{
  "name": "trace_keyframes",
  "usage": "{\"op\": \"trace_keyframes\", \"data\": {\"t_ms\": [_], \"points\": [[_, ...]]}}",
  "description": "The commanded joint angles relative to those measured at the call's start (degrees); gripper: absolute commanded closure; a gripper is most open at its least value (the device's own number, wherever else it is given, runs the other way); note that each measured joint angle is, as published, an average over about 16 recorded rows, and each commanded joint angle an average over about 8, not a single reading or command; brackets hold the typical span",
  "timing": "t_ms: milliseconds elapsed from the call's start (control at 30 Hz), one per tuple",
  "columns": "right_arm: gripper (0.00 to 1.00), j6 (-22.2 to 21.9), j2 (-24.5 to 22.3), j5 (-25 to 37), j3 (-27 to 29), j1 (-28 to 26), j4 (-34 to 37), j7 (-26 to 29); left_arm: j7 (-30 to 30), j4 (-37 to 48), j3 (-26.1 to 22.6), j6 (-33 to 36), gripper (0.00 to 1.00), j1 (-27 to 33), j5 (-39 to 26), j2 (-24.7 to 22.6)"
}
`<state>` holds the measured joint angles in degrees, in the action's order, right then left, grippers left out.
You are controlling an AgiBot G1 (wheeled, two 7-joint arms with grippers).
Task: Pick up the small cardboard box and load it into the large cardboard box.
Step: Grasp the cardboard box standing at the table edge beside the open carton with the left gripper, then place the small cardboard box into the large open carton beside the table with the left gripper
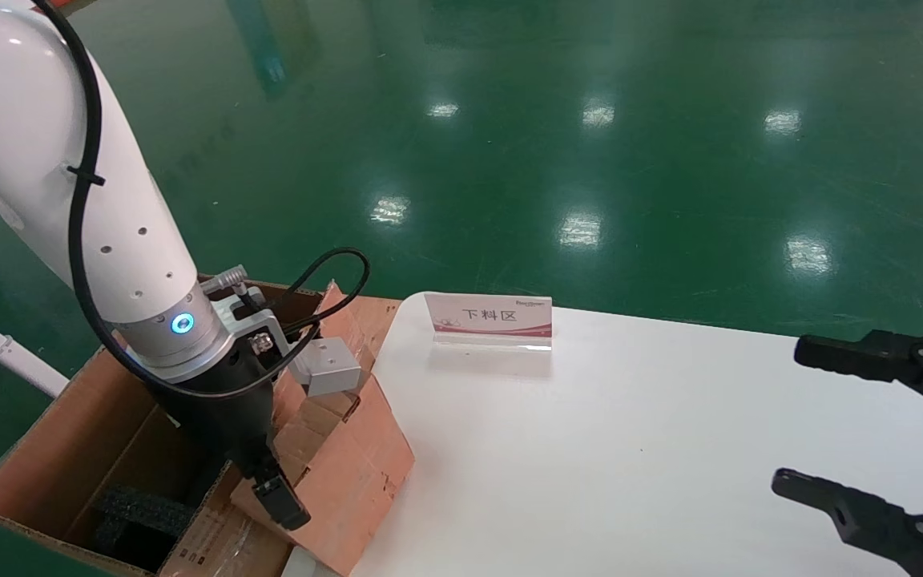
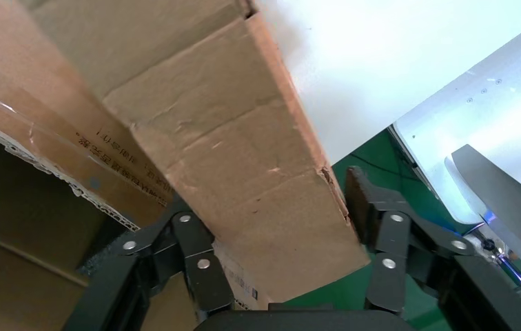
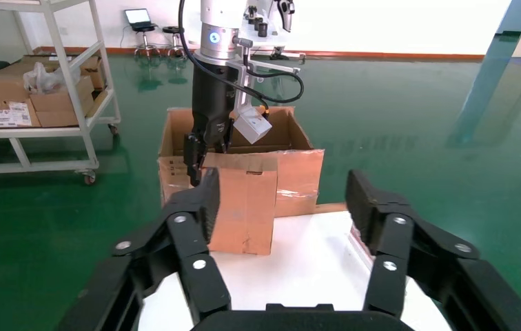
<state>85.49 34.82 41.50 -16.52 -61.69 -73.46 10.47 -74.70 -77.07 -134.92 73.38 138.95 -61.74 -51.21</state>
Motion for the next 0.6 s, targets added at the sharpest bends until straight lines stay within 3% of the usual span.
{"op": "trace_keyframes", "data": {"t_ms": [33,400,600], "points": [[1.0,0.0,0.0,0.0,0.0,0.0,0.0,0.0,0.0,0.0,0.0,0.0,1.0,0.01,0.0,0.01],[1.0,0.01,0.0,0.0,0.0,-0.01,0.01,0.0,0.47,0.53,0.34,0.13,1.0,0.53,0.19,0.01],[1.0,0.02,0.0,-0.01,-0.02,-0.02,0.03,-0.02,2.73,1.58,2.48,1.2,1.0,5.01,1.87,1.77]]}}
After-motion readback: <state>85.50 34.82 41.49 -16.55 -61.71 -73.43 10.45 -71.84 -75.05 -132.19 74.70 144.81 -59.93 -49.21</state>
